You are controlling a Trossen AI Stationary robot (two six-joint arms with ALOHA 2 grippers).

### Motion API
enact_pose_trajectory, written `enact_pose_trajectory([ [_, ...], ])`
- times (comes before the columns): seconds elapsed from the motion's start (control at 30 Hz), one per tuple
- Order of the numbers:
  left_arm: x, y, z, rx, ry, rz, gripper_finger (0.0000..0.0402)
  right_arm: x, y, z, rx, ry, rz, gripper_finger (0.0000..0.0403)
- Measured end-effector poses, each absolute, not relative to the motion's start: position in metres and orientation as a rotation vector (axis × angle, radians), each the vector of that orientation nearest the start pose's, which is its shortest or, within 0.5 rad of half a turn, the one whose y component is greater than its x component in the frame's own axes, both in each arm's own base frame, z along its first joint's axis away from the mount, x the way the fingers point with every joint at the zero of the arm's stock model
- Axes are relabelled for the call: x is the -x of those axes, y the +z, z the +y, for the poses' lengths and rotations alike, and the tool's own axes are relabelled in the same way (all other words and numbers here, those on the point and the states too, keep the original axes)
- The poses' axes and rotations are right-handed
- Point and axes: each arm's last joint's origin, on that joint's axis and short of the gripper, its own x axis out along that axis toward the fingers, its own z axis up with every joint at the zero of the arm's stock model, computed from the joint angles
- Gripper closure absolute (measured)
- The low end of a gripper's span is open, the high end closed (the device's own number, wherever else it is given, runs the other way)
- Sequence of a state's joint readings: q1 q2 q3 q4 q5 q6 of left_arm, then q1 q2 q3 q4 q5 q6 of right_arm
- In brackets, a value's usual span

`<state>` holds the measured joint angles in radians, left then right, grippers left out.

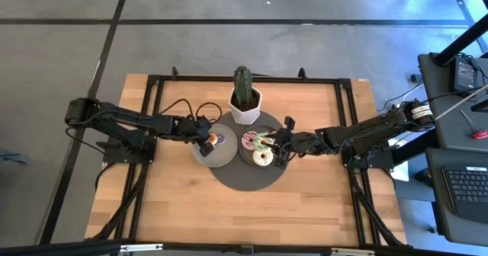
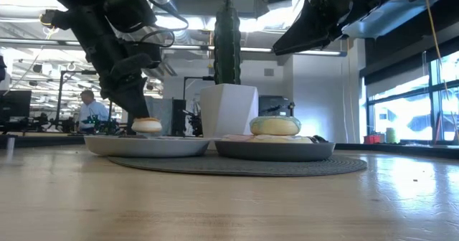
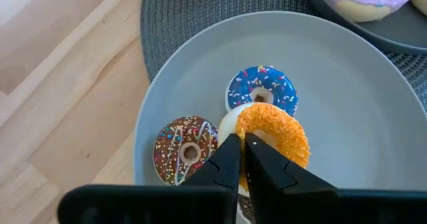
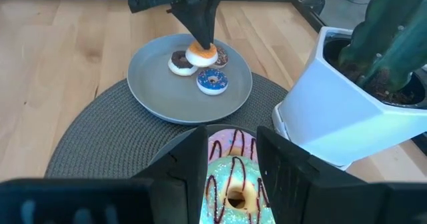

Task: Pick & Place donuts
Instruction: Put the small orange donut on the light gray plate

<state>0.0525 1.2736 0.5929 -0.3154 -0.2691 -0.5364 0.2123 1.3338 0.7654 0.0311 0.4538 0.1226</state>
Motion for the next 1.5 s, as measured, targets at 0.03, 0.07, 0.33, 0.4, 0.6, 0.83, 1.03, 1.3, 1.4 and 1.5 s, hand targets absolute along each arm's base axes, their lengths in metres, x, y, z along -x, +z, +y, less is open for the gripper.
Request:
enact_pose_trajectory([
  [0.03,-0.2220,0.1680,0.0194,0.380,0.551,0.888,0.0385,-0.2738,0.2308,0.0460,0.057,-0.266,0.493,0.0273],
  [0.07,-0.2219,0.1680,0.0194,0.380,0.552,0.888,0.0384,-0.2738,0.2308,0.0460,0.057,-0.266,0.493,0.0273],
  [0.33,-0.2219,0.1681,0.0197,0.375,0.561,0.885,0.0383,-0.2738,0.2308,0.0460,0.057,-0.266,0.493,0.0273],
  [0.4,-0.2220,0.1680,0.0196,0.376,0.561,0.885,0.0382,-0.2738,0.2308,0.0460,0.057,-0.266,0.493,0.0273],
  [0.6,-0.2243,0.1615,0.0196,0.389,0.568,0.914,0.0382,-0.2738,0.2308,0.0460,0.057,-0.266,0.493,0.0273],
  [0.83,-0.2256,0.1585,0.0203,0.385,0.577,0.922,0.0382,-0.2738,0.2308,0.0460,0.057,-0.266,0.493,0.0273],
  [1.03,-0.2256,0.1586,0.0203,0.385,0.577,0.922,0.0382,-0.2738,0.2308,0.0460,0.057,-0.266,0.493,0.0273],
  [1.3,-0.2256,0.1586,0.0202,0.390,0.578,0.920,0.0360,-0.2738,0.2308,0.0461,0.057,-0.265,0.493,0.0273],
  [1.4,-0.2256,0.1587,0.0202,0.383,0.573,0.922,0.0339,-0.2738,0.2308,0.0461,0.057,-0.265,0.493,0.0273],
  [1.5,-0.2253,0.1598,0.0201,0.375,0.564,0.921,0.0317,-0.2738,0.2308,0.0461,0.056,-0.265,0.493,0.0273],
])
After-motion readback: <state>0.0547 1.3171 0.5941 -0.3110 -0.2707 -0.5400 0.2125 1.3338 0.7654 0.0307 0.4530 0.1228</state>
